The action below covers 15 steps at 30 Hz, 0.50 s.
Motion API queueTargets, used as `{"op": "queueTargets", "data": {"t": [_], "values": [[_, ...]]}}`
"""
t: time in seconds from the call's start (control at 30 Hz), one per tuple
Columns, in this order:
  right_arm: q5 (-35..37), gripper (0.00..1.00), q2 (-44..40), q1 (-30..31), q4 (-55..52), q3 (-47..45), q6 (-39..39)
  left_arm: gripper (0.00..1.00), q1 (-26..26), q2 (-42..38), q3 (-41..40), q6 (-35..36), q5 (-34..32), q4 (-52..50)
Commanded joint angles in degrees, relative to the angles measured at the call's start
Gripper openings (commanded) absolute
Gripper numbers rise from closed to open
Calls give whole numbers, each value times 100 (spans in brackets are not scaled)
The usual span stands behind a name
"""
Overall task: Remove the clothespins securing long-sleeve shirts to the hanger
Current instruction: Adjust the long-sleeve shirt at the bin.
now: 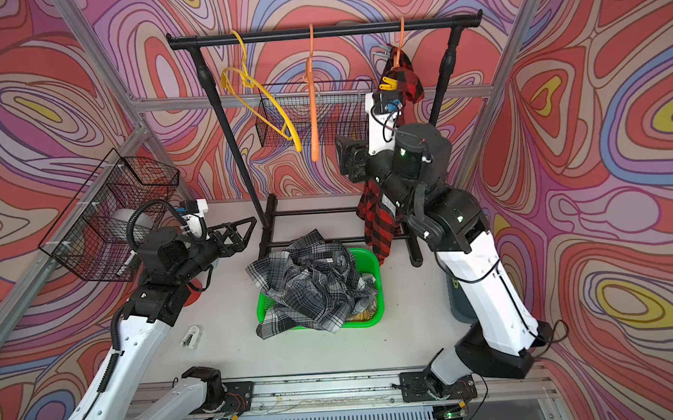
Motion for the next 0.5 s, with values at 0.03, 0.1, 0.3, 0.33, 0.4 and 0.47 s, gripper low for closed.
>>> {"op": "queueTargets", "data": {"t": [0.03, 0.1, 0.3, 0.33, 0.4, 0.47], "values": [[617, 70, 859, -46, -818, 1417, -555, 100, 45, -111, 150, 46, -11, -28], [801, 71, 902, -120, -758, 1618, -554, 100, 54, -129, 139, 62, 0, -38], [1066, 71, 344, -487, -191, 777, -437, 100, 62, -112, 158, 118, 62, -122], [1067, 71, 329, -495, -203, 777, -451, 100, 65, -111, 150, 101, 64, -114], [1135, 71, 294, -505, -220, 785, -496, 100, 71, -103, 118, 68, 124, -64], [1270, 71, 189, -509, -206, 745, -533, 100, 70, -103, 70, 25, 164, -4]]}}
